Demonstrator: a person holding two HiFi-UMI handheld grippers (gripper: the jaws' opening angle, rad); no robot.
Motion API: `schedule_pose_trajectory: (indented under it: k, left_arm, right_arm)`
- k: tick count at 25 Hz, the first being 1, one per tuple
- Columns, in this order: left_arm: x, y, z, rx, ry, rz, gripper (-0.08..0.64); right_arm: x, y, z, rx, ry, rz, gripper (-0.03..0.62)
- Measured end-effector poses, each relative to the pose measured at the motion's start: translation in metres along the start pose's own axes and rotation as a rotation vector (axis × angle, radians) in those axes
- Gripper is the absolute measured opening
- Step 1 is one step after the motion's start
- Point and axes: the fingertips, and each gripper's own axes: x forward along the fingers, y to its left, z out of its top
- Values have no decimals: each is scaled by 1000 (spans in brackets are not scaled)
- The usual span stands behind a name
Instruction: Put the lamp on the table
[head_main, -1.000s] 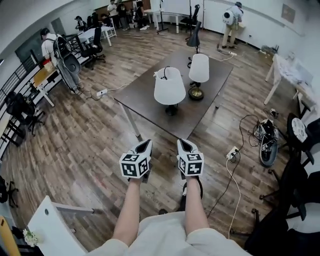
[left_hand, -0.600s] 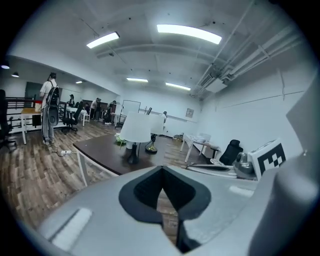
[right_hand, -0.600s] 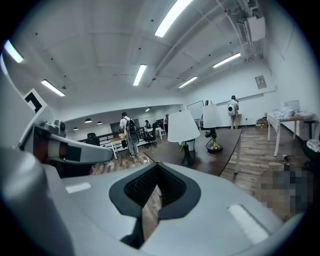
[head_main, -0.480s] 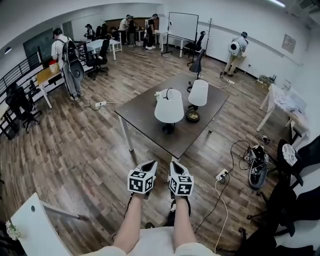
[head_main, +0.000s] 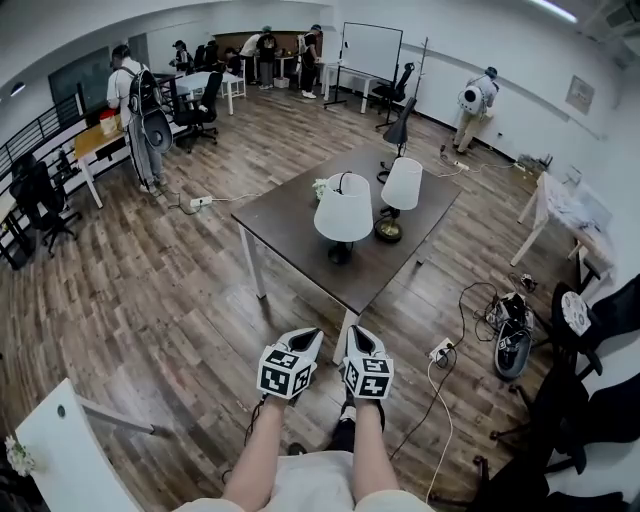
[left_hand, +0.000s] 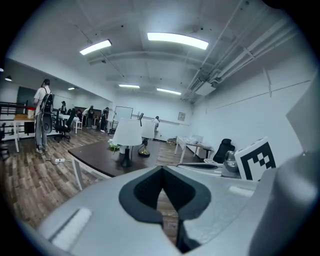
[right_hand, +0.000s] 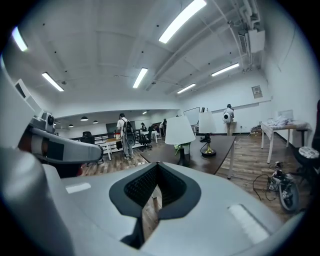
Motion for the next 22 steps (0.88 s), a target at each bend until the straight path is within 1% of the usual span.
schedule_pose_trajectory:
  k: [5,8,12,18,22]
  left_arm:
    - [-3,6,8,29,-3,21,1]
    - [-3,3,6,34,5,20,1]
    - [-3,6,11,43,-8,26,1]
    - [1,-1,15,39,-19,20,1]
    - [-1,2,17,40,-27,29,1]
  right_arm:
    - [1,4,8,-33,-5,4,22]
    - [-3,6,9,-48,1,4,23]
    - [1,9,15,-65,-7,16,23]
    - [0,10,20,-90,-2,26,21]
    - [1,14,21,-95,-9,33,21]
